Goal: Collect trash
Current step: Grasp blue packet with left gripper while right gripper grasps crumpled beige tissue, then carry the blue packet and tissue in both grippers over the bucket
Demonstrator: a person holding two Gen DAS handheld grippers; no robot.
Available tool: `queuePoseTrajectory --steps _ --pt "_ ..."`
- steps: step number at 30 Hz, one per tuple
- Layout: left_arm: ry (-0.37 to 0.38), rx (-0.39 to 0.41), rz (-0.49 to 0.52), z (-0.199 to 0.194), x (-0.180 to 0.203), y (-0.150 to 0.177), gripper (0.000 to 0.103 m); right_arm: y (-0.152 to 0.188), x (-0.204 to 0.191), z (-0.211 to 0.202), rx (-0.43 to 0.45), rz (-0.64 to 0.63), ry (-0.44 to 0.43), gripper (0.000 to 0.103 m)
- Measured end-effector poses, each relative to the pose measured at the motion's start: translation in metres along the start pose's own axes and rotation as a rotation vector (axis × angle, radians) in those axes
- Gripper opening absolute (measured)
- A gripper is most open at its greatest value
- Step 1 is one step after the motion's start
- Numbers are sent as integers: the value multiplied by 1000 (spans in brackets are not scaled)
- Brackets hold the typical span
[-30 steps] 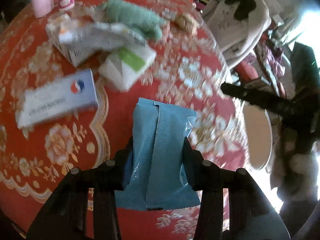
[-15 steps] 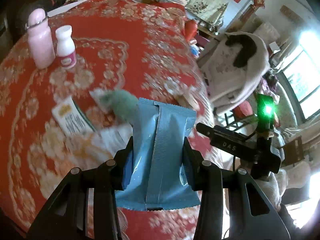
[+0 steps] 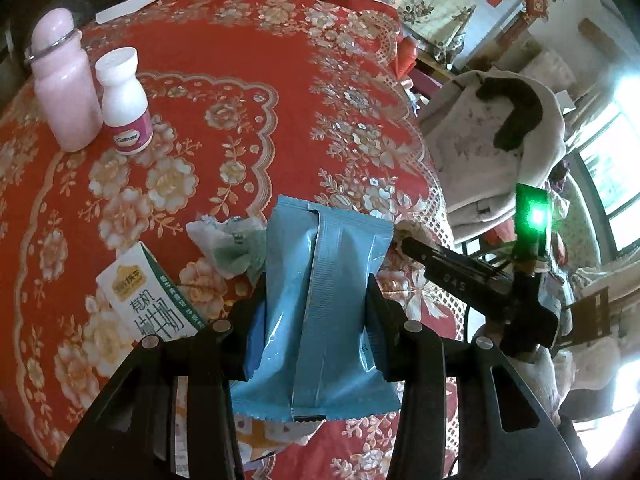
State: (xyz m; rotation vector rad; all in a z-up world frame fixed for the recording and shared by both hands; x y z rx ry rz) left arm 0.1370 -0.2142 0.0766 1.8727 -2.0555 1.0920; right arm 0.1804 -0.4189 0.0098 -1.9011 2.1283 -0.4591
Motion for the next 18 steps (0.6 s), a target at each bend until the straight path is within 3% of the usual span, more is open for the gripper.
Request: queuePoseTrajectory --steps 8,18 --pt "2 10 30 -8 19 11 41 25 7 -38 41 22 -99 27" --pt "35 -3 129 -10 89 60 41 95 54 -92 63 75 -129 28"
Point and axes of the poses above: each gripper's, at about its wrist camera, not at the fingertips, and z roughly the way its jaws point, x to its right, y to its underside, the point moved 5 cm from there along z, roughly the way its jaws point, and after that the axes turned 13 degrees about y, right-handed, at the moved point
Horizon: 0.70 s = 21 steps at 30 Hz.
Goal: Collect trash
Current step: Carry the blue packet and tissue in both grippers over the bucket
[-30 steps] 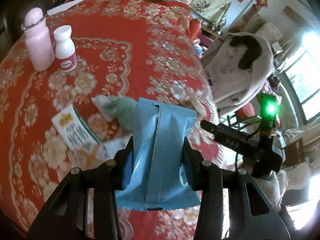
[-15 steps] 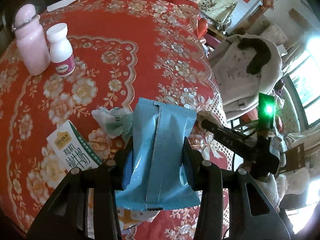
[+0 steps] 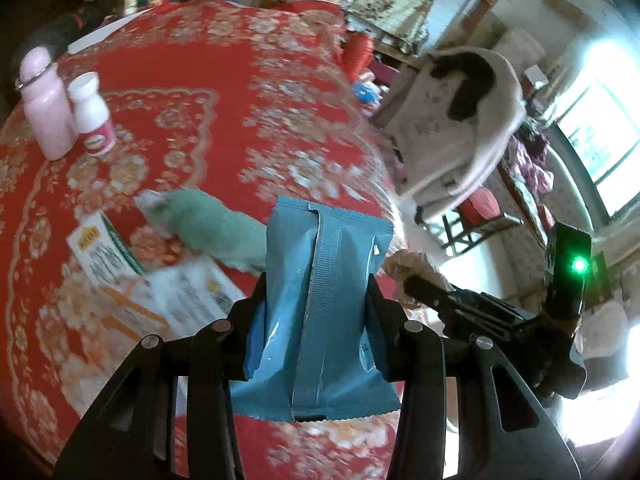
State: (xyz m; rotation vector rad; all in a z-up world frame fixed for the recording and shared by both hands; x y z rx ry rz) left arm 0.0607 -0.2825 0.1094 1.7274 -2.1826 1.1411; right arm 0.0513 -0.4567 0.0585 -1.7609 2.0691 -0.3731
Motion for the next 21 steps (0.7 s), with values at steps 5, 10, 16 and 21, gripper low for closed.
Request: queuePoseTrajectory --steps 5,10,16,21 --pt "27 -39 45 17 44 27 41 30 47 -28 7 55 27 28" --pt "49 -84 104 44 90 52 41 60 97 -49 6 111 78 28" --pt "73 -141 183 77 138 78 41 97 153 -64 -16 189 130 28" --pt "96 -192 221 103 166 95 41 127 192 -66 -55 260 177 28"
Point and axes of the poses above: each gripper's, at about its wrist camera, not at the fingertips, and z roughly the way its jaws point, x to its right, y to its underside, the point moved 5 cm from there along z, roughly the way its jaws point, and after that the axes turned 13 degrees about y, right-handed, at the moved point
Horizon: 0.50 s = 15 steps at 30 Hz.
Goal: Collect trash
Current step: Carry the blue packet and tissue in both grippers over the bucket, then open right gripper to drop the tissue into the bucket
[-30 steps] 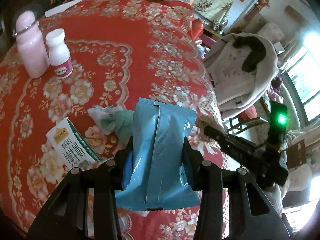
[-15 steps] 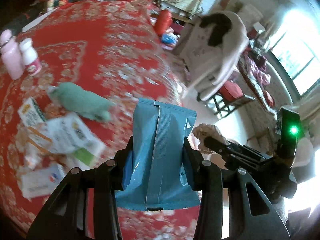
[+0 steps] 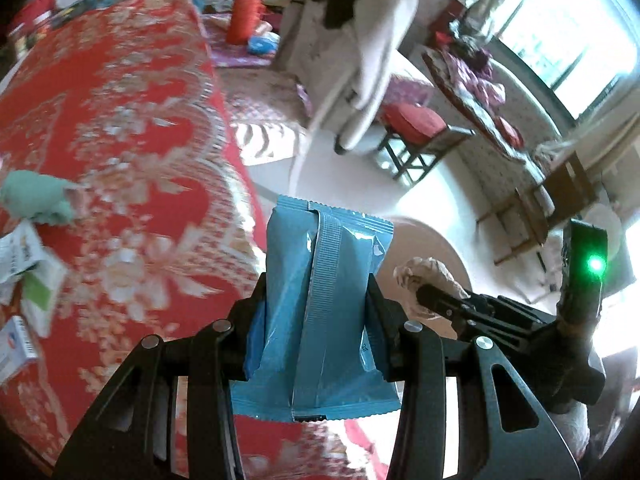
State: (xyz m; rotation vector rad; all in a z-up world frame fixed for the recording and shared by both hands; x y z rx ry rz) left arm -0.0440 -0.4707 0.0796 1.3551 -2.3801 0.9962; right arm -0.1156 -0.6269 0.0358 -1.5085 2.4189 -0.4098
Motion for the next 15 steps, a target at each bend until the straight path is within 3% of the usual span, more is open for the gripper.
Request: queuePoseTrajectory --steps 9,11,13,15 --pt "62 -82 17 47 30 14 41 24 47 14 -61 69 61 30" --pt "85 -96 10 55 34 17 42 28 55 16 -70 77 79 35" --pt "122 -108 -2 60 37 18 43 31 60 16 -71 88 81 50" --pt "143 -112 -18 63 38 19 48 33 66 17 -75 99 82 57"
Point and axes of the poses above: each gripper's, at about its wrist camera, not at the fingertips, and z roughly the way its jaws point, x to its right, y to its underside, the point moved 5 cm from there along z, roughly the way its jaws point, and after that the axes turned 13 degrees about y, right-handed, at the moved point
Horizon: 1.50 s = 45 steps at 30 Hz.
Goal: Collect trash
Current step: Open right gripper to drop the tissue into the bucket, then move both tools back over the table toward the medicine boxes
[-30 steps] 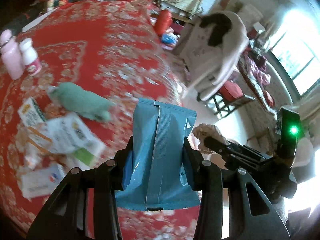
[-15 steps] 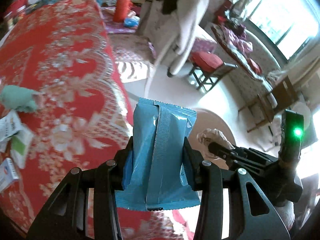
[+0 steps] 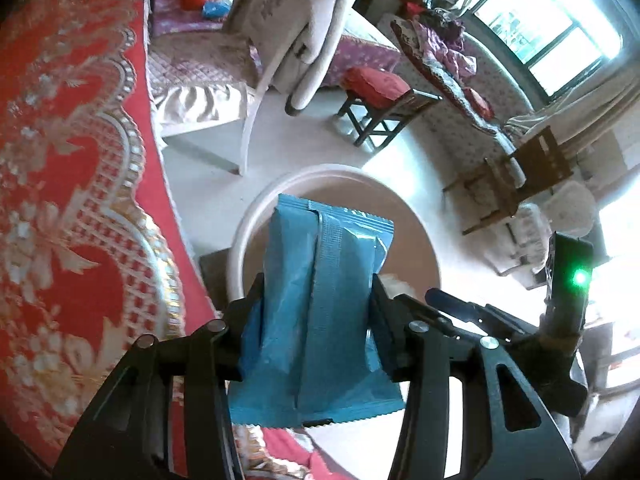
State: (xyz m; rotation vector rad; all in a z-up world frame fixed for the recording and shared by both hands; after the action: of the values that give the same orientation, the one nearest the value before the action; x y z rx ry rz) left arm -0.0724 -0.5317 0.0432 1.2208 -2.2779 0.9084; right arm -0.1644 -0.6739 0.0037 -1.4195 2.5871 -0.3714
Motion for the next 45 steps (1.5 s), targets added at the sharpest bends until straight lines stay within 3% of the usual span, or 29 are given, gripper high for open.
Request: queuePoseTrajectory --steps 6,14,21,26,34,40,45 --pt "14 -15 -12 2 2 0 58 3 8 -1 -9 14 -2 60" --pt "19 14 -18 -13 4 5 60 -4 1 -8 13 -10 -14 60" --pt "-89 101 -24 -51 -9 13 60 -13 -25 -21 45 -90 -61 60" --pt "-218 171 -37 -88 -26 29 60 -11 -66 -25 45 -187 -118 60" --pt "-307 251 -84 -154 -73 65 60 4 -144 -38 55 -324 -185 61" --pt "-390 295 -124 -216 -134 96 60 25 -217 -43 41 -412 -214 61" --pt "-493 327 -208 -273 -206 117 60 39 -271 -47 41 -473 -229 61"
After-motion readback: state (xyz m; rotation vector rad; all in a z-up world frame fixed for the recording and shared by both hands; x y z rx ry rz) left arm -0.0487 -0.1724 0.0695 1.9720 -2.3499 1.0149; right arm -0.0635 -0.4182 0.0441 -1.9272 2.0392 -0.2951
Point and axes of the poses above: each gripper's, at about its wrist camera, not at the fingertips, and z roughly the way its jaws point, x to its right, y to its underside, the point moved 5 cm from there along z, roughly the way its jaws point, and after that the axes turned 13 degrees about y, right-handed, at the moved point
